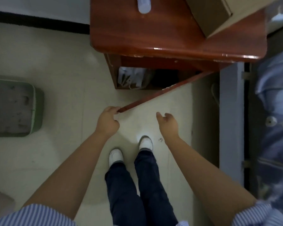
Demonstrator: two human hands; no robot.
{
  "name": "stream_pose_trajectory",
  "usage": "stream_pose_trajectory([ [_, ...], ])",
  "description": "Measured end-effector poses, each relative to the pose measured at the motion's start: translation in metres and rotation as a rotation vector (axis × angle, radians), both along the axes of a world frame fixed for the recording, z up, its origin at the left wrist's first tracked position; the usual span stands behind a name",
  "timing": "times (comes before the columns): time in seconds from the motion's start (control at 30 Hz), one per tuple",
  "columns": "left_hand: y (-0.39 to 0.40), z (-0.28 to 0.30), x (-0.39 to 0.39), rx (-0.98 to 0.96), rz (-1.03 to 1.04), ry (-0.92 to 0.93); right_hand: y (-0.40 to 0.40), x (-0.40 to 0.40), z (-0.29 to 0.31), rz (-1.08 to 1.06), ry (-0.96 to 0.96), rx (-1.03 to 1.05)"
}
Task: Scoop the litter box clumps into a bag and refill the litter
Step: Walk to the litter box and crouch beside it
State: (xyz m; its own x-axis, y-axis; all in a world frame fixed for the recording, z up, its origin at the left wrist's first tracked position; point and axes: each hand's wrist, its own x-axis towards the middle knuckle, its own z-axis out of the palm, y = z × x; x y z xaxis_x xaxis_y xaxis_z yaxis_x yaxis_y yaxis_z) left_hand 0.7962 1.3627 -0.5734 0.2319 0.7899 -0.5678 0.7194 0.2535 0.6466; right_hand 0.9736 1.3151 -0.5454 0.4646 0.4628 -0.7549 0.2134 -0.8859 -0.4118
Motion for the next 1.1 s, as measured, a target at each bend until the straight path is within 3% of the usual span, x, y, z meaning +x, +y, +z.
stream_pose_trajectory([
  [0.1, -0.007, -0.002, -0.005, -0.047, -0.090, -0.004, -0.001, 0.001, -0.013, -0.053, 0.095, -0.081],
  [0.37, -0.026, 0.000, -0.003, -0.199, -0.349, -0.007, 0.013, 0.001, -0.034, -0.033, 0.096, 0.066],
  [0.57, -0.057, 0.004, 0.018, -0.321, -0.576, 0.036, -0.018, 0.028, -0.033, -0.055, 0.099, 0.047],
  [0.77, -0.069, 0.006, 0.069, -0.088, -0.678, 0.251, -0.082, 0.079, -0.019, 0.142, -0.058, -0.060],
  [0.87, -0.069, 0.010, 0.134, 0.136, -0.825, 0.286, -0.113, 0.117, -0.011, 0.238, -0.152, -0.119],
  [1.1, -0.077, 0.021, 0.298, 0.437, -1.154, 0.324, -0.172, 0.222, -0.009, 0.352, -0.383, -0.130],
])
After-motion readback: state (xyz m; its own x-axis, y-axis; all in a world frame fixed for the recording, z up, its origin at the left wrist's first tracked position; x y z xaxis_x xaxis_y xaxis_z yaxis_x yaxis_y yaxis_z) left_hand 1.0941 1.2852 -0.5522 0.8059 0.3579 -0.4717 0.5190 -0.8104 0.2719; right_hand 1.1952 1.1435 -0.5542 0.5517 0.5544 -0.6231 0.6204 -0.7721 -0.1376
